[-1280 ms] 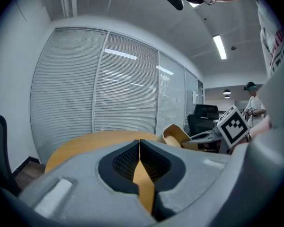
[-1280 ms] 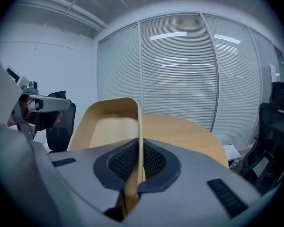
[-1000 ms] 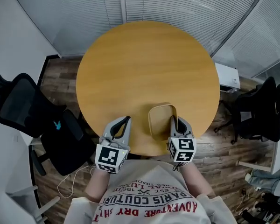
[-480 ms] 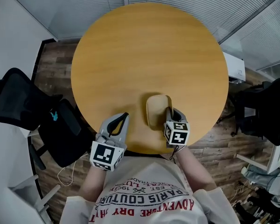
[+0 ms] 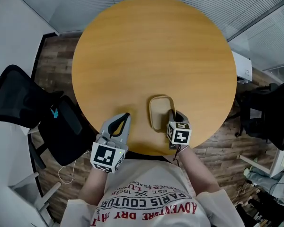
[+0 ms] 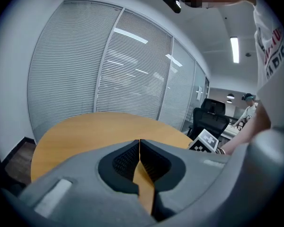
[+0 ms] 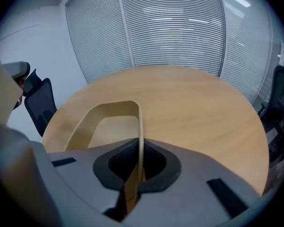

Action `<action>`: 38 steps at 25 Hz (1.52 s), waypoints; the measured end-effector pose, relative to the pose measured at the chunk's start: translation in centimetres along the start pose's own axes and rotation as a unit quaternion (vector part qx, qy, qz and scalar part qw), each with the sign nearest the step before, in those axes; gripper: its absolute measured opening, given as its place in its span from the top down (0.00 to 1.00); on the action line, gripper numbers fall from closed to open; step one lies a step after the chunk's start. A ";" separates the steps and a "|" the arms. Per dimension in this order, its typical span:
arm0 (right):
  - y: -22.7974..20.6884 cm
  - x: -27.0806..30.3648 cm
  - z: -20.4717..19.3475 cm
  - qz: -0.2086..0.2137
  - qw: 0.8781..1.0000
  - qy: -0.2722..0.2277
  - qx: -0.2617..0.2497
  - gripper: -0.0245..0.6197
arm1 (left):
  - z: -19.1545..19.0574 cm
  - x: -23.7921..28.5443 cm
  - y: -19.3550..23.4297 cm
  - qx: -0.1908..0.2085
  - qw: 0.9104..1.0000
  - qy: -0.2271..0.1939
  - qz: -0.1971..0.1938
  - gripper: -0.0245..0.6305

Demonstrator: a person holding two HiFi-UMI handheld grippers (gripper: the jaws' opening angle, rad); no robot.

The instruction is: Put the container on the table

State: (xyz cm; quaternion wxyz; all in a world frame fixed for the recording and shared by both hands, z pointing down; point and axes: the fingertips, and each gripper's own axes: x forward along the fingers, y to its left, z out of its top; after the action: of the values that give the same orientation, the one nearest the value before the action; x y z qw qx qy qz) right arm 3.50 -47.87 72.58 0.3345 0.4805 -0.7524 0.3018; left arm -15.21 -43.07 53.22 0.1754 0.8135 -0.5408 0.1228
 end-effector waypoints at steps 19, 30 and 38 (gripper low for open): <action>0.8 -6.7 5.6 0.011 0.997 -0.078 0.018 0.85 | 1.9 -3.6 -0.4 -0.018 0.999 -0.035 0.028 0.94; 2.8 -16.5 10.9 0.058 0.972 -0.224 -0.043 0.95 | 5.3 -5.4 -2.7 0.006 0.996 -0.081 0.035 0.94; 3.6 -23.5 13.8 0.040 0.930 -0.346 -0.119 0.95 | 7.3 -6.1 -4.1 0.030 0.993 -0.107 0.037 0.94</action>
State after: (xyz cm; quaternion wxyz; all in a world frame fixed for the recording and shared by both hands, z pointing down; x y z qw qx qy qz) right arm 4.56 -45.07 45.25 0.0960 0.4817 -0.8702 0.0385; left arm -13.73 -39.58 43.59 0.0873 0.8061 -0.5825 0.0576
